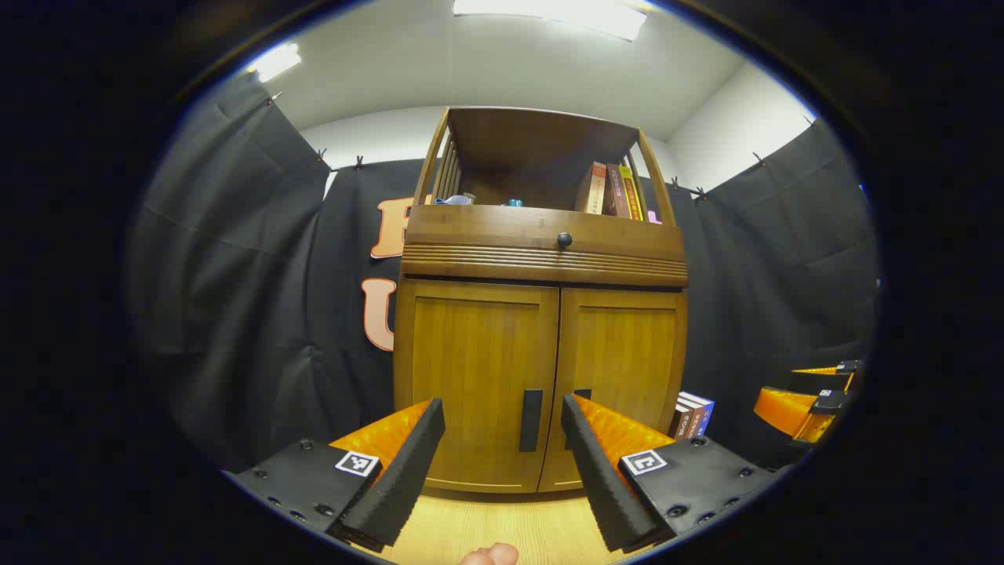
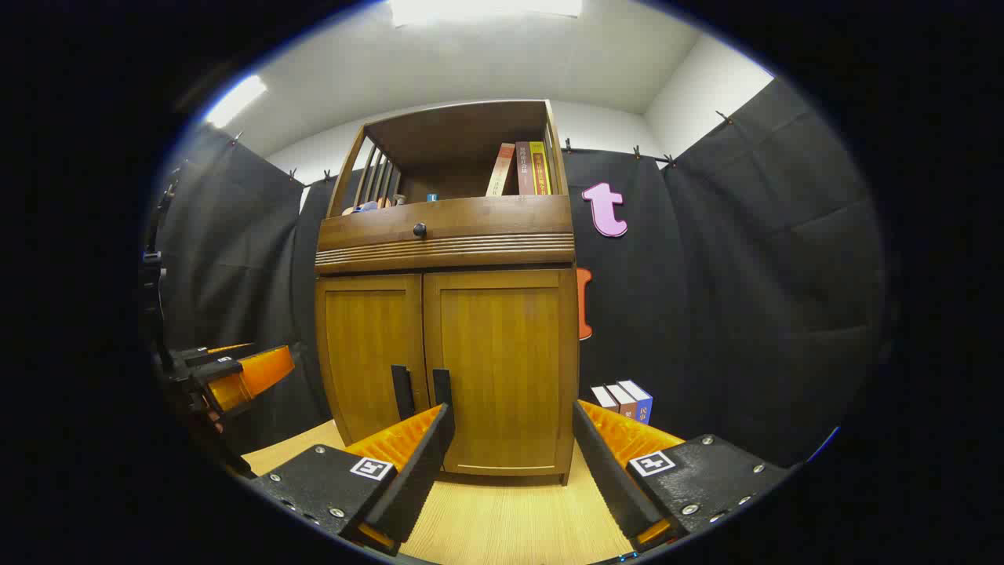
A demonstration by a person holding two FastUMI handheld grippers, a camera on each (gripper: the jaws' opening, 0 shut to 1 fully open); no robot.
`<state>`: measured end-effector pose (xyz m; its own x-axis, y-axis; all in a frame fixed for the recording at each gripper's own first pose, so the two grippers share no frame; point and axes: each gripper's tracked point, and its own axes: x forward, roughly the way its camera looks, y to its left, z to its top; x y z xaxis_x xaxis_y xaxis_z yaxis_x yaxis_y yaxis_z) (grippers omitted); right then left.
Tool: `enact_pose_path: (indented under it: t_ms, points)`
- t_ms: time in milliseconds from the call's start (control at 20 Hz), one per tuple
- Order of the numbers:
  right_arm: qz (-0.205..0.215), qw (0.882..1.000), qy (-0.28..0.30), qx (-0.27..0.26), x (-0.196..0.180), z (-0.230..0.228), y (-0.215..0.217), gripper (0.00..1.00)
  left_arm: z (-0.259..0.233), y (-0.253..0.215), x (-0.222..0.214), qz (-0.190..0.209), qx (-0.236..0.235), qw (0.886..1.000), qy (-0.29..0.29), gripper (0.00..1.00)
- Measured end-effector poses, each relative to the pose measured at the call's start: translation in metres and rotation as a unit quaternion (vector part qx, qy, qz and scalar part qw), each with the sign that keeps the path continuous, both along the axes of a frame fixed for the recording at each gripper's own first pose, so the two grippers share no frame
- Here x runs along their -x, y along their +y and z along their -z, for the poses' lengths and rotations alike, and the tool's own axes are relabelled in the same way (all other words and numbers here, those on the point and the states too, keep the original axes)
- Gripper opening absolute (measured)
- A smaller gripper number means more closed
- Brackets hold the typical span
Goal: Open the right door of the double-door shoe cabinet with the right hand, and open the left door with the left hand.
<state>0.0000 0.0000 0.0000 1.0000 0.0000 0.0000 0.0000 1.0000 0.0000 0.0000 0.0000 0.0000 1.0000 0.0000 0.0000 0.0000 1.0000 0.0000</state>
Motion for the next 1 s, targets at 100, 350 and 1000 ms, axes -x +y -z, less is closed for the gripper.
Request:
enact_pose_path:
  t_ms: [100, 350, 1000]
  points:
    - [0.002, 1.0, 0.004, 0.0, -0.002, 0.003, -0.001, 0.94, 0.001, 0.002, -0.001, -0.003, 0.001, 1.0, 0.004, 0.96]
    - [0.003, 1.0, 0.004, 0.006, -0.004, 0.008, 0.001, 0.94, 0.001, 0.006, -0.002, -0.011, -0.003, 1.0, 0.0, 0.95]
    - [-0.02, 0.999, -0.016, -0.024, -0.043, 0.012, 0.008, 0.94, 0.003, 0.003, -0.02, -0.007, -0.028, 1.0, 0.009, 0.94]
